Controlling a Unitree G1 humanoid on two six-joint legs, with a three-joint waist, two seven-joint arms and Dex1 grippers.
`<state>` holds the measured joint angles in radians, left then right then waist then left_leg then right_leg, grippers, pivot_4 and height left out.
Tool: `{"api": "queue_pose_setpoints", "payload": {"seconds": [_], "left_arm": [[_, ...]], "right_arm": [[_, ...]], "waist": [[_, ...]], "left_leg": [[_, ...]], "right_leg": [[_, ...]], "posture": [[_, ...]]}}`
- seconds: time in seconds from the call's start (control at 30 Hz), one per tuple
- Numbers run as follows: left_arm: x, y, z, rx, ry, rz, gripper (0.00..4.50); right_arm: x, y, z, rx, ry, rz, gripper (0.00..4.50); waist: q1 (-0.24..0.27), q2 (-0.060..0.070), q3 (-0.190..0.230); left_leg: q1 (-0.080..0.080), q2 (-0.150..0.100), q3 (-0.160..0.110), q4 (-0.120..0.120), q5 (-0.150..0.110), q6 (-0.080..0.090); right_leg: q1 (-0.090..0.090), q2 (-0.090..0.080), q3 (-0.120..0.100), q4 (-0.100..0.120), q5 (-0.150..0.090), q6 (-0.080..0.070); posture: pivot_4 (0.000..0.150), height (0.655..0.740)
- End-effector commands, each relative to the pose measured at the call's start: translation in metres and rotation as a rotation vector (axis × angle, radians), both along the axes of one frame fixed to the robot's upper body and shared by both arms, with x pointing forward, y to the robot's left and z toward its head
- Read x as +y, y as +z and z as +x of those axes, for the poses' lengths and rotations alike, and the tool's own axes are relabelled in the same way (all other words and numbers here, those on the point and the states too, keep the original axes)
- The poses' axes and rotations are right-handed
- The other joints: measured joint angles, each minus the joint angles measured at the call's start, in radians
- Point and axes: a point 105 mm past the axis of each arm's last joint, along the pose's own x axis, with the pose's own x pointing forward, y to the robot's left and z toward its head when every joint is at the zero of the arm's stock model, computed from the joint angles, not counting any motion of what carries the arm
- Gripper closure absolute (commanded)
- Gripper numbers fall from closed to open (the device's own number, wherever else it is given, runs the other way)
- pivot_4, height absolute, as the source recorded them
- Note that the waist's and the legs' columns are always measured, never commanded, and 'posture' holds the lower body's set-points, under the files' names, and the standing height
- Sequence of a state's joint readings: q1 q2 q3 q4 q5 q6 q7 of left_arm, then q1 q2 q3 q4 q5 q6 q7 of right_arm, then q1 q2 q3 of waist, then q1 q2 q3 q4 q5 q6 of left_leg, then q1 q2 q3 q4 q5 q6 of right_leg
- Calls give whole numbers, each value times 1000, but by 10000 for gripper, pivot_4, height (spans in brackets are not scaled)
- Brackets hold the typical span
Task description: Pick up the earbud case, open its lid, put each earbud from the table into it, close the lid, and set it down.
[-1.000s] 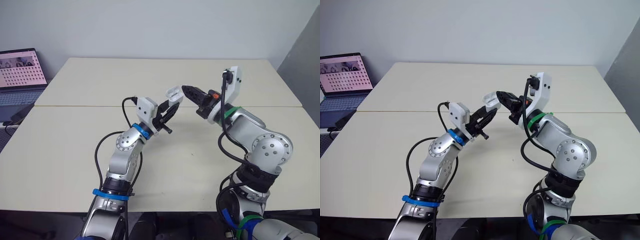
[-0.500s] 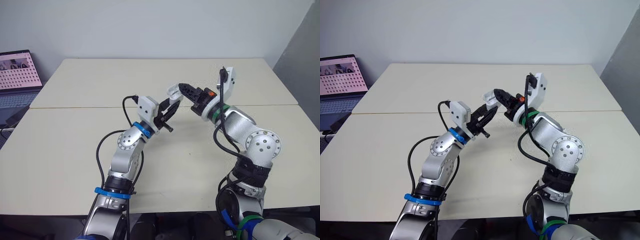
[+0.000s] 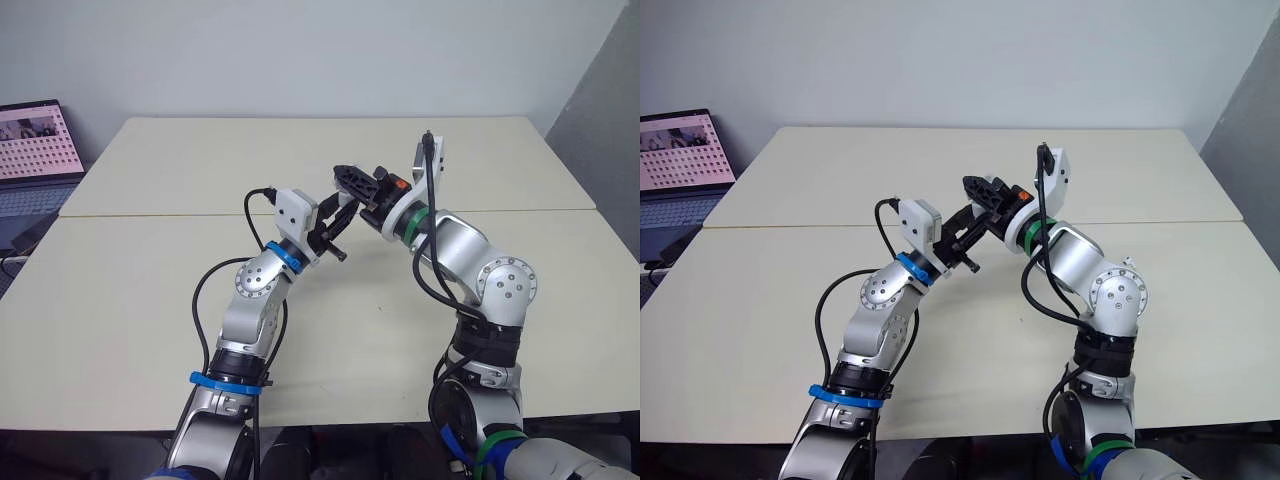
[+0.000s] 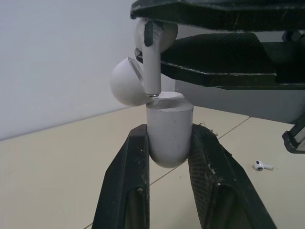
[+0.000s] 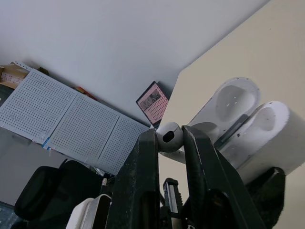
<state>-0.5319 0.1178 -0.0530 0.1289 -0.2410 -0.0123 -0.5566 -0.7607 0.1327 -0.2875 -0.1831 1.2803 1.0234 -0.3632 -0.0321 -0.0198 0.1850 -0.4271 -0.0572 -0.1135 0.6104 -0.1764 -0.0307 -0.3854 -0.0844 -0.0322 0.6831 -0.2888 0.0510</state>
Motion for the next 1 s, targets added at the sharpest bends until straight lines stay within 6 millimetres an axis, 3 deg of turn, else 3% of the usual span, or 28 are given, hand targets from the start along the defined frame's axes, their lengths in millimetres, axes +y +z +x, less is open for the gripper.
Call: {"api": "queue_pose_setpoints", "payload": {"seconds": [0.03, 0.5, 0.7, 1.0], "left_arm": [[0, 18, -3, -71, -1, -13, 37550], [5, 15, -2, -64, 8, -2, 37550], [10, 14, -1, -57, 7, 5, 37550], [7, 12, -7, -57, -72, 43, 37550]], "right_arm": [[12, 11, -8, -10, 37, 68, 41220], [-6, 17, -8, -37, -2, 48, 41220], [-27, 14, -10, -57, 6, -34, 41220], [-39, 8, -6, -106, 178, -207, 41220]], "waist": [[0, 0, 0], [0, 0, 0], [0, 0, 0], [0, 0, 0]], "left_leg": [[0, 0, 0, 0, 0, 0], [0, 0, 0, 0, 0, 0], [0, 1, 1, 0, 0, 0], [0, 0, 2, -1, 0, 1]], "right_leg": [[0, 0, 0, 0, 0, 0], [0, 0, 0, 0, 0, 0], [0, 0, 1, 0, 0, 0], [0, 0, 1, -1, 0, 0]], "posture": [[1500, 7400], [1500, 7400], [1500, 7400], [1500, 7400]]}}
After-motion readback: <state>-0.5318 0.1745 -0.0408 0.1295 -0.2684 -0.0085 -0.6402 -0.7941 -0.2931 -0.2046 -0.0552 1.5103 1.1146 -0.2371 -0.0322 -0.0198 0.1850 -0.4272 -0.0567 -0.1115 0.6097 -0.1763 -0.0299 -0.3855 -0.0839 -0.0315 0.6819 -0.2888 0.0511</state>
